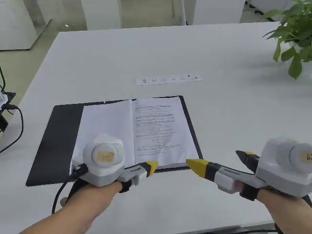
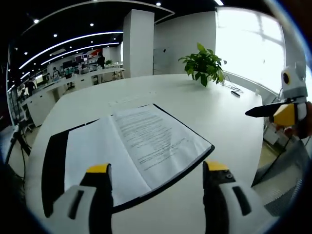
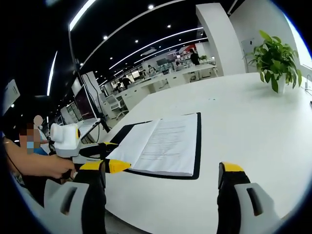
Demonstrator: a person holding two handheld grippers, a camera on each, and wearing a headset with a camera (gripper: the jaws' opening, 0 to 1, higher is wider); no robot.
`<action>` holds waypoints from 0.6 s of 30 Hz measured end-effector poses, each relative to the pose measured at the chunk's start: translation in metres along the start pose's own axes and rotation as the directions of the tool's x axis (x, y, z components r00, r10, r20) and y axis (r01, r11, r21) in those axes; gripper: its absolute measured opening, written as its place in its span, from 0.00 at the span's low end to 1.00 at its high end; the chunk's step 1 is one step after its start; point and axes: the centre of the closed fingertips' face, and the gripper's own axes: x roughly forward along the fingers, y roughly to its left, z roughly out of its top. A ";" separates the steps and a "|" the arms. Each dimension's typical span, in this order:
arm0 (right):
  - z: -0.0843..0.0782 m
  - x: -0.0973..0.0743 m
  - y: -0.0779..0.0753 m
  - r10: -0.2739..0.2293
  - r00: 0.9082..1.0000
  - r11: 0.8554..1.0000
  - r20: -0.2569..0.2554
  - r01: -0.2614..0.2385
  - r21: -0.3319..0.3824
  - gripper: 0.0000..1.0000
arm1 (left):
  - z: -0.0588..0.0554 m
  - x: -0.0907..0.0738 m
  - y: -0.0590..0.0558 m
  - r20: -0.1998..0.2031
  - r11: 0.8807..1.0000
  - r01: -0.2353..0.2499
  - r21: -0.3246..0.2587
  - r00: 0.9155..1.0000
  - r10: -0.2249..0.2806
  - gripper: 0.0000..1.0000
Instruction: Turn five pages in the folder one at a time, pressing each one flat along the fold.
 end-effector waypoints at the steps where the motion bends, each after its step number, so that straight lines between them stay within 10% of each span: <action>1: 0.000 0.001 0.001 0.002 1.000 1.000 -0.002 -0.002 0.003 0.96 | 0.000 0.006 -0.003 -0.004 1.000 0.008 -0.001 1.000 -0.008 0.74; 18: -0.006 0.017 0.007 0.014 1.000 0.998 -0.015 -0.013 0.054 0.91 | -0.012 0.078 -0.026 -0.027 1.000 0.004 0.016 1.000 -0.003 0.48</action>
